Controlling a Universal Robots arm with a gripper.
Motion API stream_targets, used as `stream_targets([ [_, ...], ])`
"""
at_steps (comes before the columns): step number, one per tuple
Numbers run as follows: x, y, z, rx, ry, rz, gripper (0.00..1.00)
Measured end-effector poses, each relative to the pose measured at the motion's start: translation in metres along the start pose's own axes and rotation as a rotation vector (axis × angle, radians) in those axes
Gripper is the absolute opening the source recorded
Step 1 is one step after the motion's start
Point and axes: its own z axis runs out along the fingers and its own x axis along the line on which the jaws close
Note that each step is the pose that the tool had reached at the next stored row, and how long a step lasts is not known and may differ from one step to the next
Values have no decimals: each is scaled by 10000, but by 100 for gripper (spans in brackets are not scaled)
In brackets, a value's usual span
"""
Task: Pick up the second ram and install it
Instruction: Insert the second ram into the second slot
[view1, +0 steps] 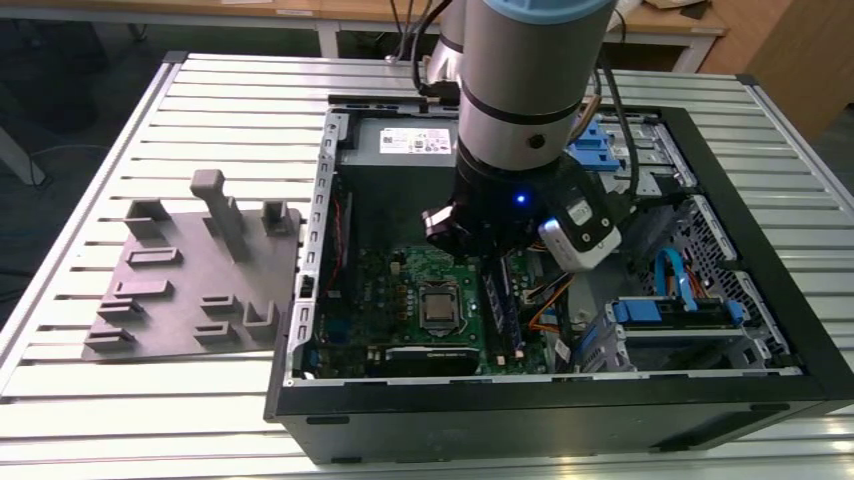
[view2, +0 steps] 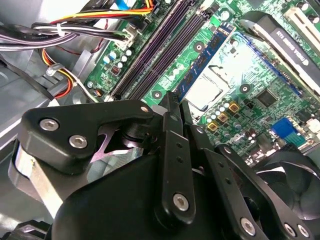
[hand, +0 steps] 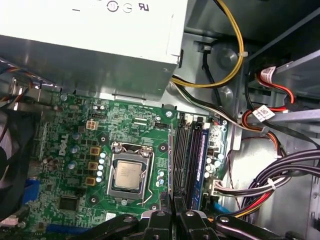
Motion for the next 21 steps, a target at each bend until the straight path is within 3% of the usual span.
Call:
stream_targets([
  [21,1,0,7,107,-77,1504,14],
])
